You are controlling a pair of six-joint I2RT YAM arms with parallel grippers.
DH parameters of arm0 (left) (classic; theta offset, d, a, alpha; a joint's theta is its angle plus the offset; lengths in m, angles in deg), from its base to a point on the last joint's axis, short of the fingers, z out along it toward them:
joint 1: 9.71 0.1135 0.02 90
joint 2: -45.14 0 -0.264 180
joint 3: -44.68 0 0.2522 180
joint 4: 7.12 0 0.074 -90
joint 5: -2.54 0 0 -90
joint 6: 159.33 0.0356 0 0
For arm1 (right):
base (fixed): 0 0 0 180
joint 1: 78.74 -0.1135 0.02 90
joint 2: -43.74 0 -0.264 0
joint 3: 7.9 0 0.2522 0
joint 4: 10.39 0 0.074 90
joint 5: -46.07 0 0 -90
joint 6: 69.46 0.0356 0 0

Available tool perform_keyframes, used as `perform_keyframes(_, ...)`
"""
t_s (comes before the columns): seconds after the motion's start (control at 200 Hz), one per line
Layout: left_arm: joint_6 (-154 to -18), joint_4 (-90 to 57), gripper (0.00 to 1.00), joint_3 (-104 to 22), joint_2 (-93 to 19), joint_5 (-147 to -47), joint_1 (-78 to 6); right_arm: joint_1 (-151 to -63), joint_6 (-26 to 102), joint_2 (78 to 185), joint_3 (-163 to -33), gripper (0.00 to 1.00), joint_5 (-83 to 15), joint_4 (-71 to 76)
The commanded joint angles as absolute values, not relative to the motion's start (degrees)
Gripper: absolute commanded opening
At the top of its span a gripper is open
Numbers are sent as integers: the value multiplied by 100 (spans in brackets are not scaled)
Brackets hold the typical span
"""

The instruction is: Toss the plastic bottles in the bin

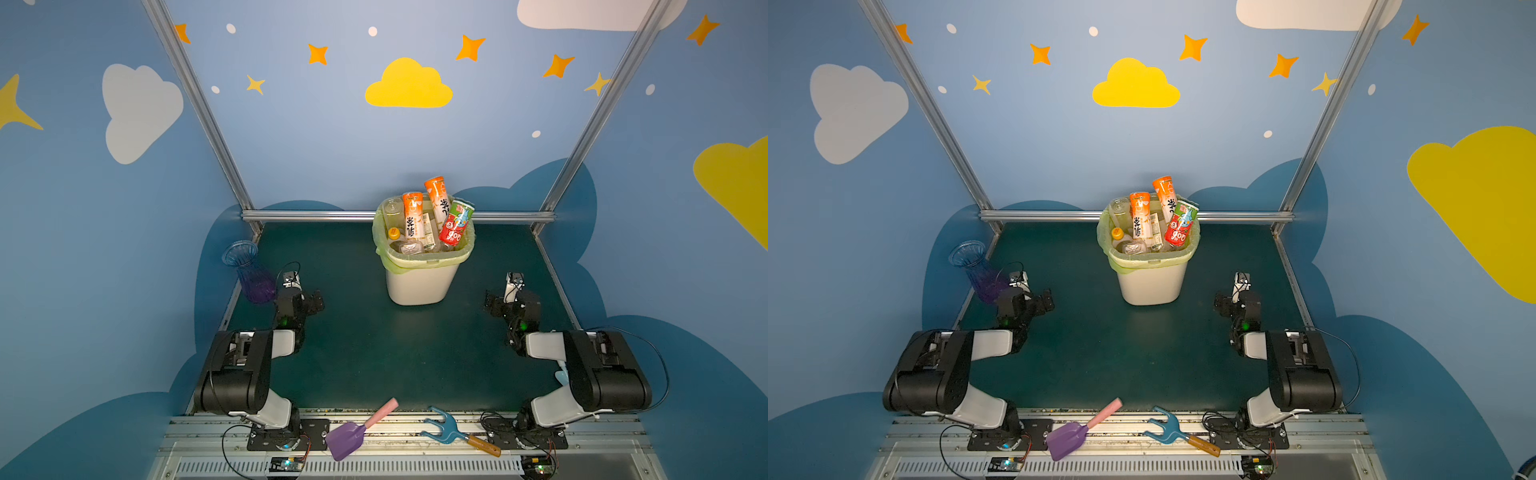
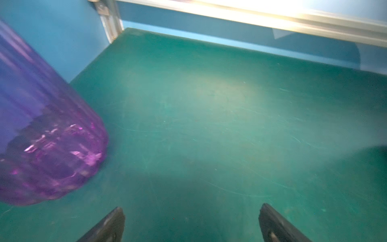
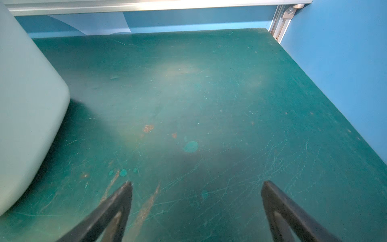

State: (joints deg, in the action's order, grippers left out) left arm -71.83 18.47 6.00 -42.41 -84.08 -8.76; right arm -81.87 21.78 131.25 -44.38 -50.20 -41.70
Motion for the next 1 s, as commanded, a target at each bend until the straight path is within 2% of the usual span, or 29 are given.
perform_keyframes(0.0,-7117,1704,100,423,-4260,-8641,-824,-8145,2206,13075,-4556,97,-4985,-4145)
perform_keyframes(0.996,-7021,1920,100,605,-4143,-8471,-962,-8243,2107,13027,-4493,97,-5079,-4206)
